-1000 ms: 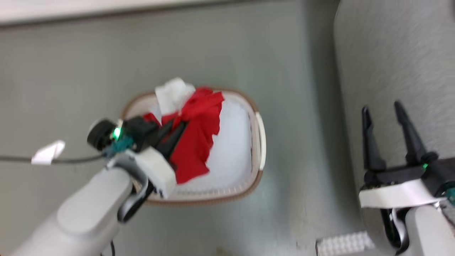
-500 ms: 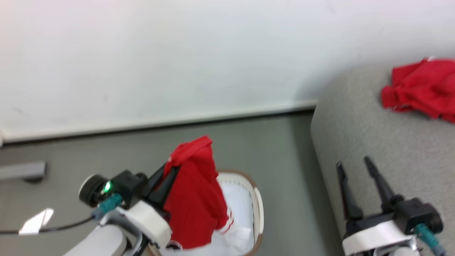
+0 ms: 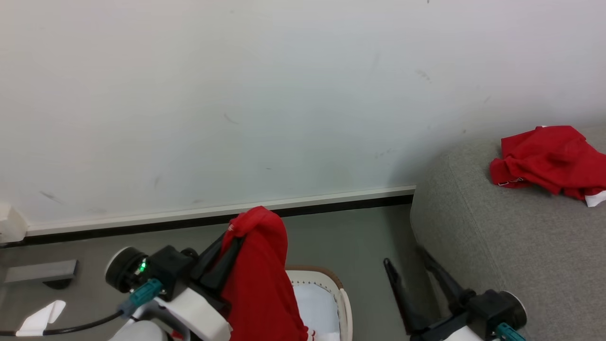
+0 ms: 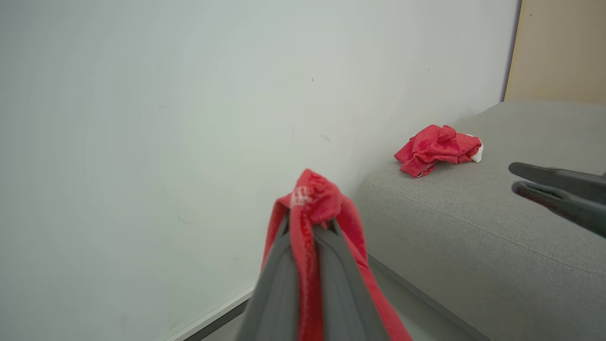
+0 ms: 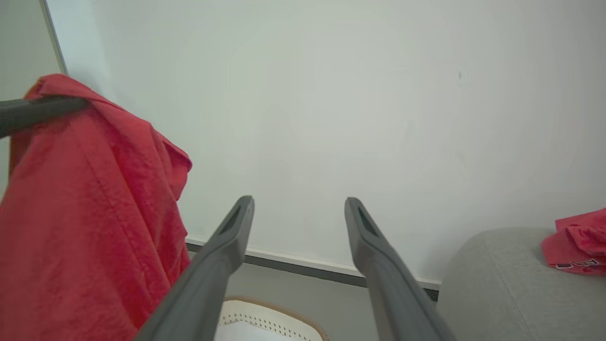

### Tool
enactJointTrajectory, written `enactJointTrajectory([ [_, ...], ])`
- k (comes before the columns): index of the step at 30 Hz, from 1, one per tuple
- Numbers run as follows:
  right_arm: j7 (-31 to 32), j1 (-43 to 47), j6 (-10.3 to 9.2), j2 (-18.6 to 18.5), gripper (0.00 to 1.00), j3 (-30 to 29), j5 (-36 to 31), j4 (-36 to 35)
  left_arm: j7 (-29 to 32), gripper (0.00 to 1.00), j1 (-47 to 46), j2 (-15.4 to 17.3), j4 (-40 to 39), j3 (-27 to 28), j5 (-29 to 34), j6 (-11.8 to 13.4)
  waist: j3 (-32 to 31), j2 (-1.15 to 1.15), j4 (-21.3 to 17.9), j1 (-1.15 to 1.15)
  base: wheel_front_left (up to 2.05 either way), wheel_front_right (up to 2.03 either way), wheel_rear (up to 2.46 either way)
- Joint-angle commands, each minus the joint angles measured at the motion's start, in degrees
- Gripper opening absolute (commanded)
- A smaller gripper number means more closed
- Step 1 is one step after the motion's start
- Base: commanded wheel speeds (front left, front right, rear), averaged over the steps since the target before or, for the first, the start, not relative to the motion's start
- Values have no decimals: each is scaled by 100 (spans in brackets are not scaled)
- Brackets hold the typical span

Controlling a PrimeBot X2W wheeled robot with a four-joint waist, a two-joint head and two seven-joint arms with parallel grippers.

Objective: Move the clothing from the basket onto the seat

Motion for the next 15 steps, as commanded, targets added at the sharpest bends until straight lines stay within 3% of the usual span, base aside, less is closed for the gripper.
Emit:
enactJointTrajectory([
  [1,2,-115,-17,-76,100,91,54,3,15,0,44,60,-44,11,27,13,2,-1,7,2,0,0,0],
  [15,2,-1747,-16,-820,100,3003,1315,490,299,0,-279,-176,-581,-339,198,-175,59,-1,1,2,0,0,0],
])
